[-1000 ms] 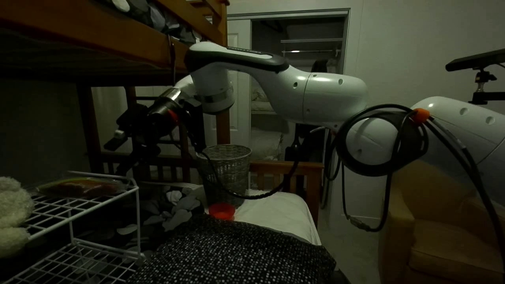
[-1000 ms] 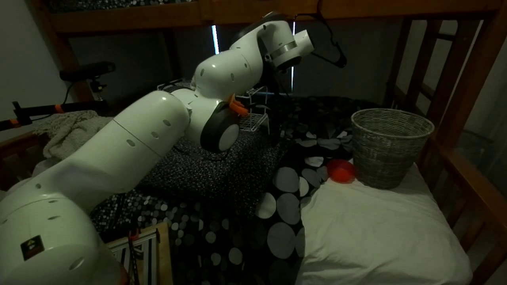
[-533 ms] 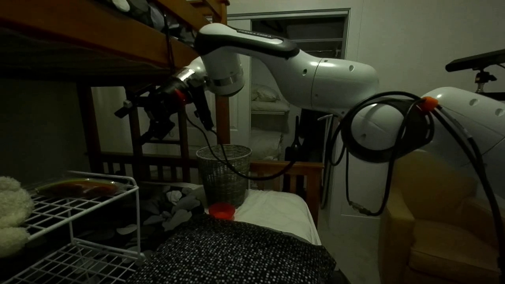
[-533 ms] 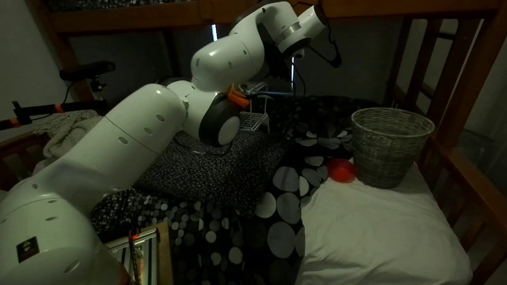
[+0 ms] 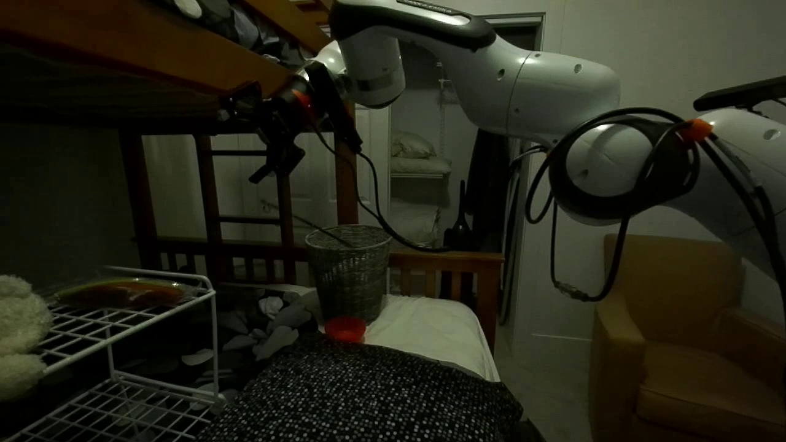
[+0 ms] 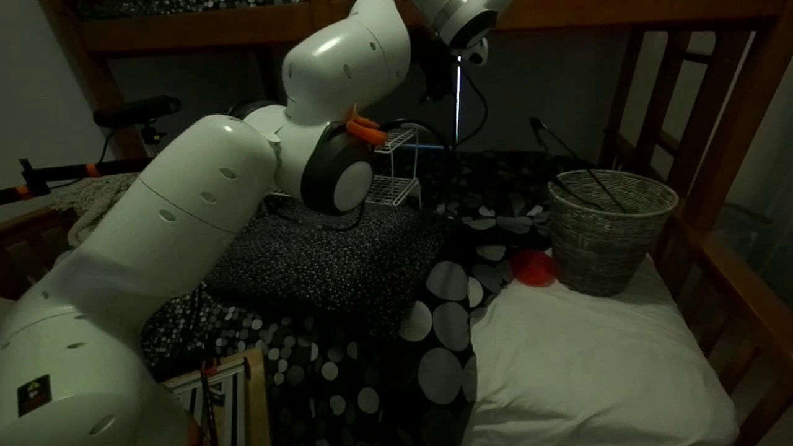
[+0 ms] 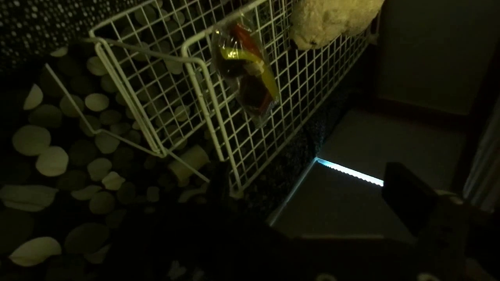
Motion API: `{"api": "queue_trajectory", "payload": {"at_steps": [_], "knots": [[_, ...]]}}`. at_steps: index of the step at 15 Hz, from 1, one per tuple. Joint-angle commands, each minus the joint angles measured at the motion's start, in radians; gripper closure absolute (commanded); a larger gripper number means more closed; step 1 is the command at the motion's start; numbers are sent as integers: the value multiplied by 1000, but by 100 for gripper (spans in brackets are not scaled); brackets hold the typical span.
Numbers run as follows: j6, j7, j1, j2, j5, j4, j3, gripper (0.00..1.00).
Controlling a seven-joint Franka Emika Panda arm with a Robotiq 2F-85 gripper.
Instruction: Put the pair of glasses on the top rack on the left
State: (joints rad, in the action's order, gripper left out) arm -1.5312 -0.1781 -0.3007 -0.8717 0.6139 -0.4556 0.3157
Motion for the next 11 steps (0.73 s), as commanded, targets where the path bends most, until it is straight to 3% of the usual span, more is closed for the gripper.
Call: {"api": "queue_trajectory", "payload": {"at_steps": [1,6,7,8,11], "knots": [[86,-183,16,46,-37,-26,-6,0],[238,-379,47,113,-72,-44,-31,0],[271,-346,61,113,-75,-33,-27,0],[206,-329,41,83,-57,-16,-10,0],[248,-330,64,97,-60,-12,-14,0]]}}
